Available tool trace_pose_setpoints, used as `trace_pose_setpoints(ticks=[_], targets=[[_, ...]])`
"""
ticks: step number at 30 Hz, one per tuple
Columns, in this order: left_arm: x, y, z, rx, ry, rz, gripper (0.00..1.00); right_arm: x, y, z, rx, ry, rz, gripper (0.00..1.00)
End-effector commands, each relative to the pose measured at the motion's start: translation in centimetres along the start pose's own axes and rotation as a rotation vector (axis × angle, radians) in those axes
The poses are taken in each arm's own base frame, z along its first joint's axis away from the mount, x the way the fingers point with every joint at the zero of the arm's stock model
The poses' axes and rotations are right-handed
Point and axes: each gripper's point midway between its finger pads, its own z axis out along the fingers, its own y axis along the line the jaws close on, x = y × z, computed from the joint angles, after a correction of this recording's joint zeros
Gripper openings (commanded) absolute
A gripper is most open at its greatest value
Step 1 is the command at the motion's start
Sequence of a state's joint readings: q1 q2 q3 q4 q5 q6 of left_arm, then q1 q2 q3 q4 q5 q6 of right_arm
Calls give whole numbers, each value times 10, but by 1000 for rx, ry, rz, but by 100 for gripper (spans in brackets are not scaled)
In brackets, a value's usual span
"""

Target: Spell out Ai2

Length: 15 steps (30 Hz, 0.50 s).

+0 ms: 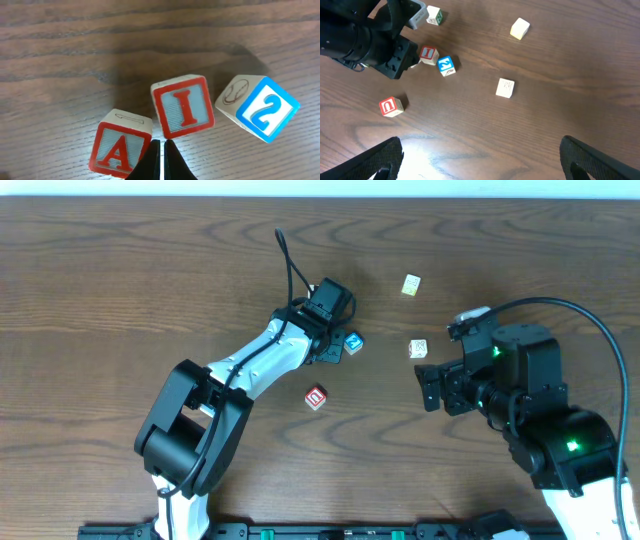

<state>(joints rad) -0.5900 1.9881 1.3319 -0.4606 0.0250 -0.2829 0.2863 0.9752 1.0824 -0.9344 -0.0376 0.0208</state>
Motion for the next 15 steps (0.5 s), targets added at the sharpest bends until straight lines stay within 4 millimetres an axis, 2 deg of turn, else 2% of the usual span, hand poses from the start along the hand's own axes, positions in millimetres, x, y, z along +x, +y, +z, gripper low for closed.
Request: trace_pose_setpoints(ticks=[1,11,15], targets=[[0,9,3,-45,-10,16,6,0,-1,0,-1,-1,-7,99],[-6,8,2,-44,-31,15,6,0,-1,0,-1,-1,-7,99],[-15,5,-10,-35,-57,13,6,0,-1,0,-1,-1,-7,99]])
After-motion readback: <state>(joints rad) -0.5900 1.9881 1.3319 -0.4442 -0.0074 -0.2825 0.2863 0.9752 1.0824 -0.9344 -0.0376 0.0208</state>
